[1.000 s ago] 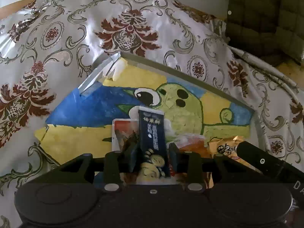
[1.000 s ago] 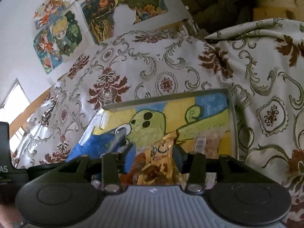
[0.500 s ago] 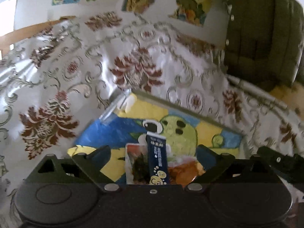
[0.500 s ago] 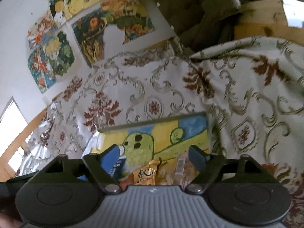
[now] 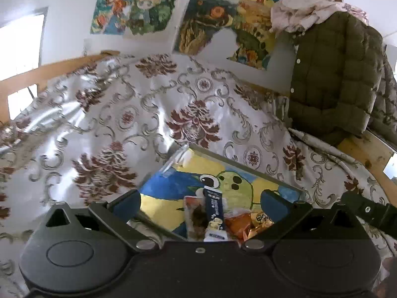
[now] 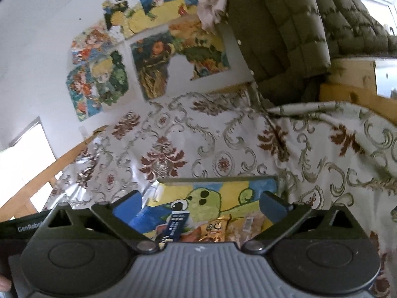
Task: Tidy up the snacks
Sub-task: 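Open both tools and lift them back from the tray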
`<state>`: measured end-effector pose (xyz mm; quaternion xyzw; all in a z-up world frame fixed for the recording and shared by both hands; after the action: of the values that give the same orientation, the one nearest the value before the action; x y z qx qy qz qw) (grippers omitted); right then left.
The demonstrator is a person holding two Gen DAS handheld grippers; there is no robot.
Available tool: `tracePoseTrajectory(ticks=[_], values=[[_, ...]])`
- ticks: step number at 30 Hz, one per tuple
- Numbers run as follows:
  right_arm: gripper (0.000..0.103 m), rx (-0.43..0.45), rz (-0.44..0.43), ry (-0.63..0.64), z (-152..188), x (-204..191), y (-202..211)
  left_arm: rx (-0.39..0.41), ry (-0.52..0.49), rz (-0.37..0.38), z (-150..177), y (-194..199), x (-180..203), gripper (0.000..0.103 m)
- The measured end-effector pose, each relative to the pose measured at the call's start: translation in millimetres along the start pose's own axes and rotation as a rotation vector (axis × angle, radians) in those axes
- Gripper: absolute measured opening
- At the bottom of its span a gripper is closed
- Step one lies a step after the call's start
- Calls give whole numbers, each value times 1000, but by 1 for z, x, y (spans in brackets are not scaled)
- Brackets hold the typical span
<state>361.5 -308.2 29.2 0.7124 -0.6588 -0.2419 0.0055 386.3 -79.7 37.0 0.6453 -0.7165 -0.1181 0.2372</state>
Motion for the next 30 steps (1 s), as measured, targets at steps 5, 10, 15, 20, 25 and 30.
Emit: tracePoseTrajectory(ticks=[5,10,15,20,25,30], values=[[103,21,-1,2,7,-4,34,25,-16,-16,11,38,-8,102],[103,37,5,27,21,-7,67,45,-41,-22,27,71,-13,102],[103,38,-7,43,39,-12,95,67,-86,-29,48,103,-17,102],[103,10,-21,75,66,-24,116,66,-93,-47,72,127,-26,102],[103,-21,-15,123,95,-35,136,64,-84,-59,93,146,-40,102],[103,-54,-1,168,119,-44,148,37,-71,-82,115,157,-56,102]])
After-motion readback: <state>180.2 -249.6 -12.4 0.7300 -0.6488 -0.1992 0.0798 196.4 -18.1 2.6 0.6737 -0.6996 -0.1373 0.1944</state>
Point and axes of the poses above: each gripper's, at about its wrist camera, not at the fingertips, and y roughly against the way its jaws point, x to its right, z to its underside, the point moved 8 cm from there along -y, roughly the way its jaws point, and after that the axes turned 2 degrees about -y, right-handed, at the moved point
